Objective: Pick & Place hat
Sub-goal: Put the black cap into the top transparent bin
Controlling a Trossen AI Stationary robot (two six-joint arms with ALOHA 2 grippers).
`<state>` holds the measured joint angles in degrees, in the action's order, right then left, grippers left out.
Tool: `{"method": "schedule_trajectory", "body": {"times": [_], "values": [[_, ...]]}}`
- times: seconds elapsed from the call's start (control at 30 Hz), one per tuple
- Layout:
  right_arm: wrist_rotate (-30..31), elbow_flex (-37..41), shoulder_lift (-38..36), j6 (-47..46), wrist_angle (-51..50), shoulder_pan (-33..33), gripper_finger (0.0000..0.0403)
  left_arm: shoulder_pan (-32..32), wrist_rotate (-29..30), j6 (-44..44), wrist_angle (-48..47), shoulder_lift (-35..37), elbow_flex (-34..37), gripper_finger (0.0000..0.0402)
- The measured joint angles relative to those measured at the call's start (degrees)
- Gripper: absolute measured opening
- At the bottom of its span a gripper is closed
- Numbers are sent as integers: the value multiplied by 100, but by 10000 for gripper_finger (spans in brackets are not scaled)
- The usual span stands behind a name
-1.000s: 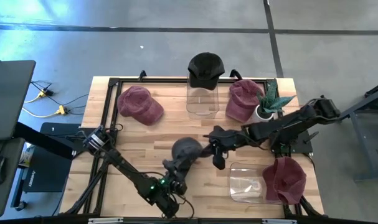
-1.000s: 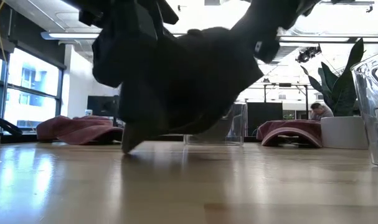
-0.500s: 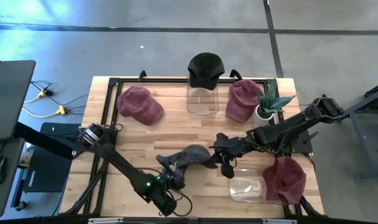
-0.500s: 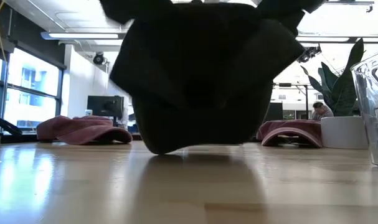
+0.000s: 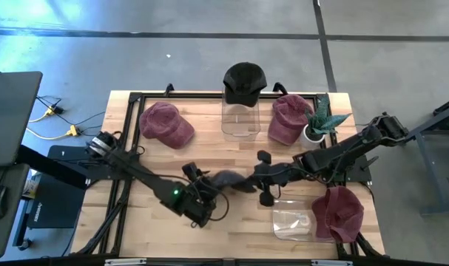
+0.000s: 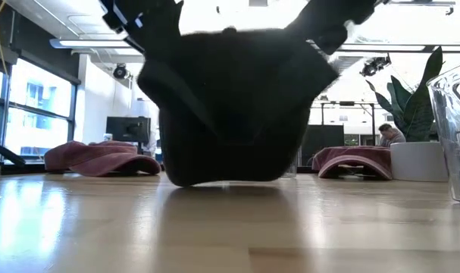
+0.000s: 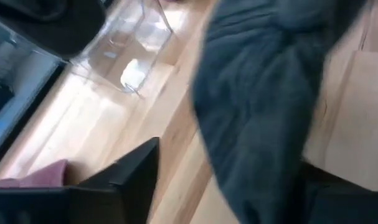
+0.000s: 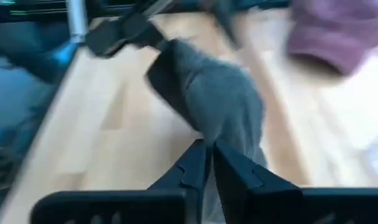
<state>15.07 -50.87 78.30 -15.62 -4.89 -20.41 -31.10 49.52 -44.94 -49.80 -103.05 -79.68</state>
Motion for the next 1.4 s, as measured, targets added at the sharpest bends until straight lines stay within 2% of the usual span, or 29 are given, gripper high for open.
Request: {"method": "schedule_trajectory", "body": {"times": [0.1, 0.23, 0.3, 0.4, 0.5, 0.7, 0.9, 1.1, 1.23, 1.4], "values": [[450, -1, 0, 182, 2, 3, 60, 90, -146, 54, 22, -2, 0, 153], [959, -1, 0, 264, 2, 1, 110, 77, -248, -28, 7, 47, -3, 34], [943, -1, -45, 341, -2, -16, 129, 71, -516, -75, 41, 158, -53, 12], [851, -1, -224, 365, 1, -74, 143, 73, -1301, -53, 64, 259, -297, 22], [842, -1, -444, 363, 4, -181, 146, 79, -2112, 334, 62, 268, -740, 12], [865, -5, -680, 316, 7, -451, 146, 378, -2998, 931, -170, 282, -1496, 3], [854, -7, -678, 291, -52, -591, 145, 1214, -3693, 1104, -681, 282, -1512, 1], [802, -7, -607, 575, -216, -601, 155, 2071, -4564, 1539, -55, 280, -1147, 1], [584, -5, -319, 1025, -57, -578, 182, 2230, -4763, 1748, -4, 280, -1115, 0], [773, 3, 61, 1224, 221, -461, 231, 2209, -5168, 1785, -5, 281, -1115, 0]]}}
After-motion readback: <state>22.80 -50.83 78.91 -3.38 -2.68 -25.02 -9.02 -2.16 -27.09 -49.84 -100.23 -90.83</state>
